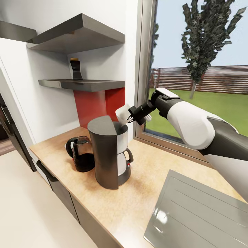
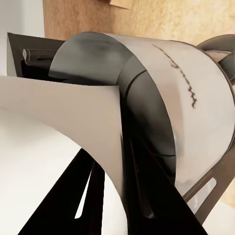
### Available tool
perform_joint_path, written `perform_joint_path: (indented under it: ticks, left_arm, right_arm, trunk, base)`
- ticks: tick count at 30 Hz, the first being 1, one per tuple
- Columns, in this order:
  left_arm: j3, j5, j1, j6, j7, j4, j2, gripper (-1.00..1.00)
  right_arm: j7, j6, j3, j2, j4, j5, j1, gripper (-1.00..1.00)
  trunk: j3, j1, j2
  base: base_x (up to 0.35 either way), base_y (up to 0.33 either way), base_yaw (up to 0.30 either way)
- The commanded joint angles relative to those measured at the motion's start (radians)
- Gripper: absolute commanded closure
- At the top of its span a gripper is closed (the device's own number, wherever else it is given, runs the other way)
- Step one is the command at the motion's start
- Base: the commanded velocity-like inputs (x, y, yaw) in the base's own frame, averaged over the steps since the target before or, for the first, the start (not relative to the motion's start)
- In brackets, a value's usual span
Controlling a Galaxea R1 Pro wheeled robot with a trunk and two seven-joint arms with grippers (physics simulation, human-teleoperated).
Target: Set up a coffee station on the kitchen countertop: keep the coffee maker on the countertop, move the bottle of coffee from the kitchen shelf to the counter next to the coffee maker, place a paper coffee filter on top of the coffee maker, put the saucer next to the coffee maker with the coffee cup on the saucer, and place the electric kettle next to the coffee maker.
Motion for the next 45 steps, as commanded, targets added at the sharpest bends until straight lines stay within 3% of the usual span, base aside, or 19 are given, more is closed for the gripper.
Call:
perform_joint_path:
  ticks: [1,29,30,45]
  left_arm:
    - [0.007,-0.008,-0.002,-0.003,0.003,0.003,0.0,-1.0]
    - [0.008,-0.007,-0.002,-0.002,0.003,0.003,0.0,-1.0]
    - [0.008,-0.007,-0.002,-0.002,0.003,0.003,0.0,-1.0]
    - [0.006,-0.007,-0.002,-0.004,0.003,0.003,-0.001,-1.0]
  right_arm:
    - [-0.009,0.003,-0.008,0.0,-0.002,0.002,0.0,1.0]
    - [-0.009,0.003,-0.008,0.0,-0.005,0.002,0.004,1.0]
    - [-0.009,0.003,-0.008,0.0,-0.005,0.002,0.004,-1.0]
    - [-0.009,0.003,-0.008,0.0,-0.007,0.002,0.004,-1.0]
  trunk:
    - [-0.002,0.001,-0.002]
    - [-0.002,0.001,-0.002]
    - [-0.002,0.001,-0.002]
    - [-0.002,0.001,-0.002]
  base:
    - [0.0,0.0,0.0]
    - [-0.018,0.025,0.0]
    - [0.0,0.0,0.0]
    - [0.0,0.0,0.0]
